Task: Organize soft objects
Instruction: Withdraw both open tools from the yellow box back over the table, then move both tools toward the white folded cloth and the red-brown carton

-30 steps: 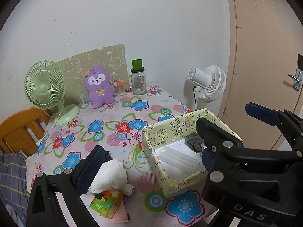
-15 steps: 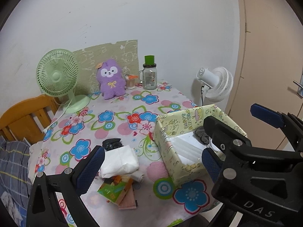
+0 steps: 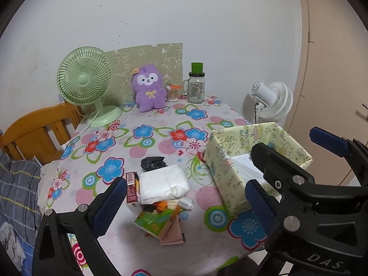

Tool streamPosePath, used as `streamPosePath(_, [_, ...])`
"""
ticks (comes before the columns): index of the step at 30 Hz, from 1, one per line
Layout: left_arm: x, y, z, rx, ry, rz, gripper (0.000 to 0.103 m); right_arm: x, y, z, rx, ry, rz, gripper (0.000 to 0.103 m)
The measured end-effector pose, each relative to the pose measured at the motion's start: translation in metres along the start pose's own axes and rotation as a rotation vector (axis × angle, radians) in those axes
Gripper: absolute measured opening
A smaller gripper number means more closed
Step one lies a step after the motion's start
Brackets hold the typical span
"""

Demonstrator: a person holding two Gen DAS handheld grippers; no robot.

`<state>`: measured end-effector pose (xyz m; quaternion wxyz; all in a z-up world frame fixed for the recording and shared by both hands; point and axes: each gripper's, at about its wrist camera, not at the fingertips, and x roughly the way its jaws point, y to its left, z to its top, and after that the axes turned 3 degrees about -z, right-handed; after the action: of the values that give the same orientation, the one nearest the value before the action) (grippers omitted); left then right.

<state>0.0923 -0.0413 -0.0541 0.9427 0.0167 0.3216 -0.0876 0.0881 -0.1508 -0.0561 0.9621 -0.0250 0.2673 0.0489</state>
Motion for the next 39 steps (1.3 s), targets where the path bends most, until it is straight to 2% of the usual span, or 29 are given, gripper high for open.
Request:
streamPosePath(18, [0.017, 0.035, -0.021, -0.031, 0.043, 0.063, 0.096, 0.028, 0.040, -0.014, -0.046, 0.061, 0.091, 0.098])
streamPosePath(39, [0.055, 0.085, -0.036, -0.089, 0.141, 0.112, 0.079, 0.079, 0.086, -0.021, -0.098, 0.173, 0.148, 0.098])
